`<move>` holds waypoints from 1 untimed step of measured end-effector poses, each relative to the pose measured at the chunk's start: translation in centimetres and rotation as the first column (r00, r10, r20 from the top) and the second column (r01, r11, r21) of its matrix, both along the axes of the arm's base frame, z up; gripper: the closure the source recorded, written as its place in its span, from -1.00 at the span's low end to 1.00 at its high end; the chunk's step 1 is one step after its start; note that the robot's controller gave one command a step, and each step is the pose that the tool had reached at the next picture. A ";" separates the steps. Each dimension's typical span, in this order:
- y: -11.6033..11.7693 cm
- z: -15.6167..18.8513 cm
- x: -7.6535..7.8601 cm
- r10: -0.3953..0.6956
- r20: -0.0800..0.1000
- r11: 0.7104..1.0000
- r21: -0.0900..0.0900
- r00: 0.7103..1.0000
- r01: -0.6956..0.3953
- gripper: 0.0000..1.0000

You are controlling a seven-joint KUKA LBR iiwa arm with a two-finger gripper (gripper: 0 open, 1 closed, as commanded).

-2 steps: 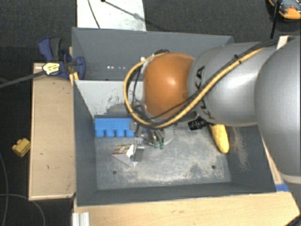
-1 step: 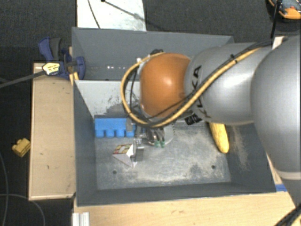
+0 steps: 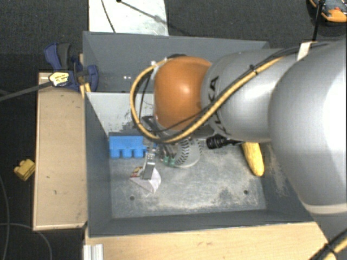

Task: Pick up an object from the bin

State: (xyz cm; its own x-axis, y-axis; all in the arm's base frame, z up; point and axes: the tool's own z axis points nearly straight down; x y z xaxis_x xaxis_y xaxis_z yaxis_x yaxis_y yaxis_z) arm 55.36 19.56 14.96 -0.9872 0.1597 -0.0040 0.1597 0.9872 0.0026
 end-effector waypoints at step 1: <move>1.3 -5.3 2.4 -0.085 0.000 0.996 0.000 0.996 0.085 -1.00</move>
Offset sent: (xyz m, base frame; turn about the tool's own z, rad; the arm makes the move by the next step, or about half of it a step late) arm 0.0302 0.0249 -0.0796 0.1723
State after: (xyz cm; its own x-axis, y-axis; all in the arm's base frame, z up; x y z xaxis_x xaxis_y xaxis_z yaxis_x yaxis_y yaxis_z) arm 57.74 20.84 9.66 -0.9700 0.2430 -0.0042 0.2430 0.9700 0.0026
